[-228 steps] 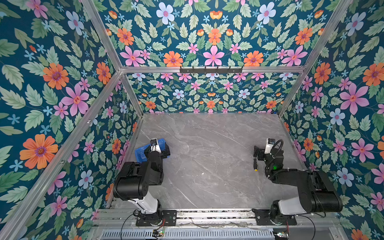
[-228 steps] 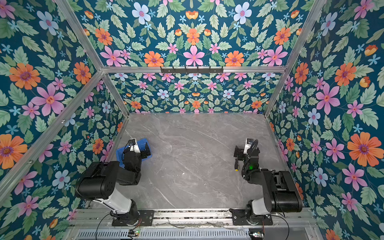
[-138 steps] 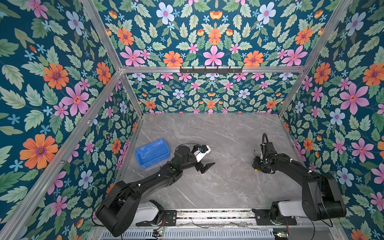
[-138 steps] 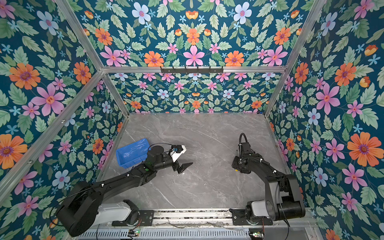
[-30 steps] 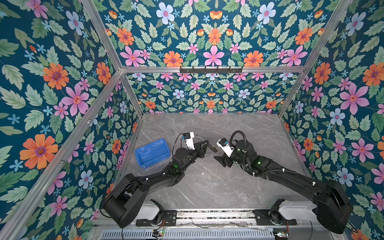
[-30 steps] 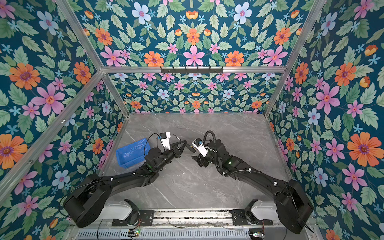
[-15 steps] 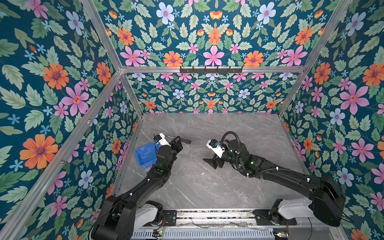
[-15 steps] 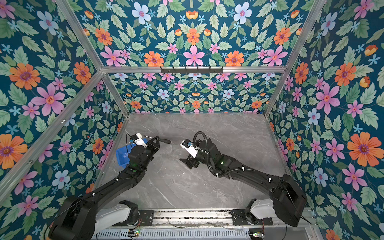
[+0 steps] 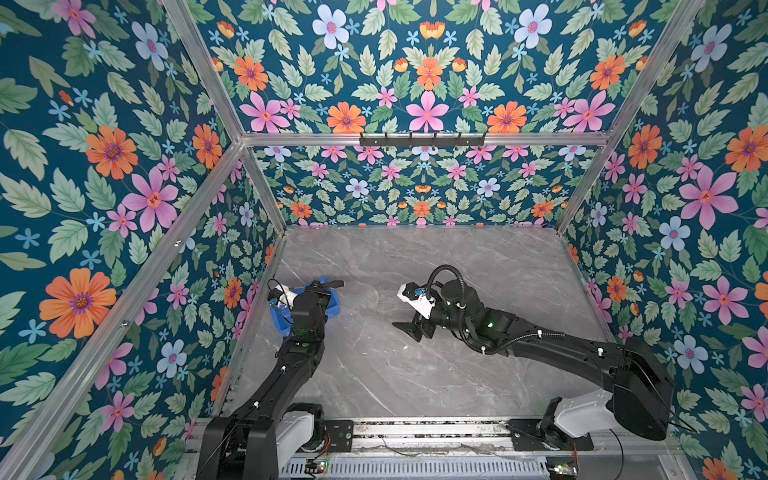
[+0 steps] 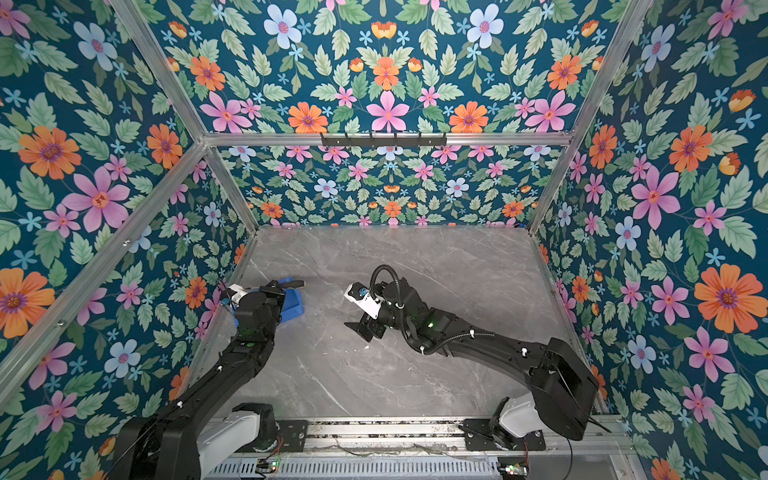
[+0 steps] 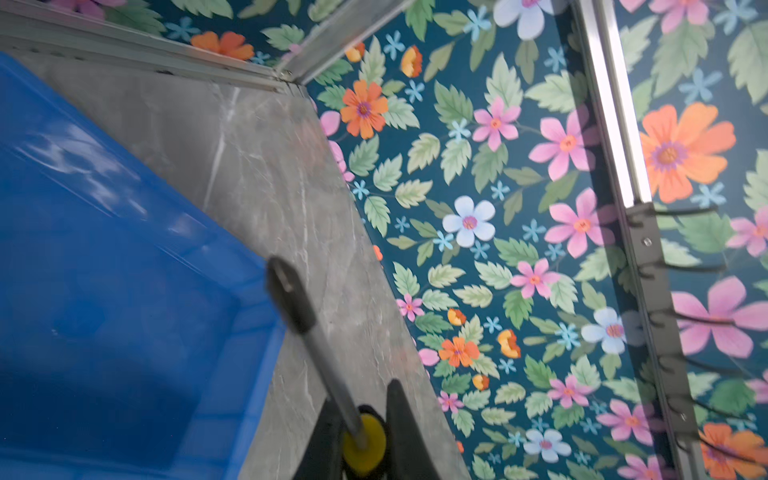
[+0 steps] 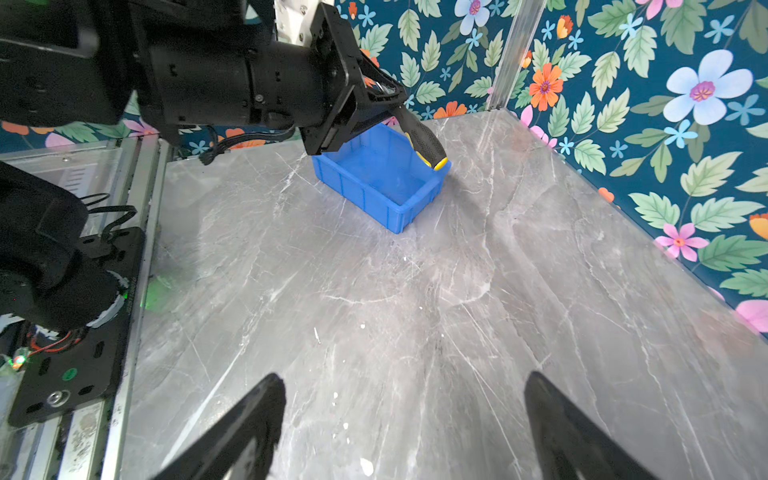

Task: Put the screwdriver in the bin
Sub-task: 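Carry the screwdriver over the blue bin with the left gripper while the right arm withdraws, then lower the screwdriver into the blue bin and open the left gripper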

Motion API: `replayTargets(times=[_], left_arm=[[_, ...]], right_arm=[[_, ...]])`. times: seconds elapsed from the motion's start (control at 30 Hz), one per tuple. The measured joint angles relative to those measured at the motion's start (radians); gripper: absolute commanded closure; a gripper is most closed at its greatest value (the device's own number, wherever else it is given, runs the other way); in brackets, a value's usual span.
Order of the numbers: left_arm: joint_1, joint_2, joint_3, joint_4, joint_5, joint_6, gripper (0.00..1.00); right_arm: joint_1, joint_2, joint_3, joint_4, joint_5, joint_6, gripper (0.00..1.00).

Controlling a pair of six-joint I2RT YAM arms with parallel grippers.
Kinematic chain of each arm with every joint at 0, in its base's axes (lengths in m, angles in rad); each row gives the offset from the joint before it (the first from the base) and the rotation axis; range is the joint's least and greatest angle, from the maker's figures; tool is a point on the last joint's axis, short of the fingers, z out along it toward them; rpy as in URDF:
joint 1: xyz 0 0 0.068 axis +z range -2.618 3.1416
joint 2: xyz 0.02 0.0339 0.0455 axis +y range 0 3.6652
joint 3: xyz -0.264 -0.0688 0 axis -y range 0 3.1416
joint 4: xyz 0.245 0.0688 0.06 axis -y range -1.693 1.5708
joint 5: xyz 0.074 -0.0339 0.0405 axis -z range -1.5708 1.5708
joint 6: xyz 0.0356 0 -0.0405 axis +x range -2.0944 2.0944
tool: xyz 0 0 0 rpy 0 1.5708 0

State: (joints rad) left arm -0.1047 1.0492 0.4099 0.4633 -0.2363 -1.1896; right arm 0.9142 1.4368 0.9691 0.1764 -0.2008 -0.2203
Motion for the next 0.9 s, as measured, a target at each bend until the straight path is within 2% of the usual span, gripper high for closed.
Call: replayTargets(times=[0.33, 0.67, 0.9], left_arm=[[0.088, 0.087, 0.012, -0.07, -0.041, -0.192, 1.0], [0.119, 0.162, 0.07, -0.223, -0.106, -0.349, 1.0], [0.13, 0.231, 0.138, -0.35, -0.121, -0.406, 0.94]], right_arm=[[0.013, 0.008, -0.004, 0.079, -0.005, 0.032, 0.09], [0.013, -0.013, -0.029, 0.073, 0.022, 0.031, 0.09], [0.013, -0.015, -0.036, 0.074, 0.03, 0.031, 0.09]])
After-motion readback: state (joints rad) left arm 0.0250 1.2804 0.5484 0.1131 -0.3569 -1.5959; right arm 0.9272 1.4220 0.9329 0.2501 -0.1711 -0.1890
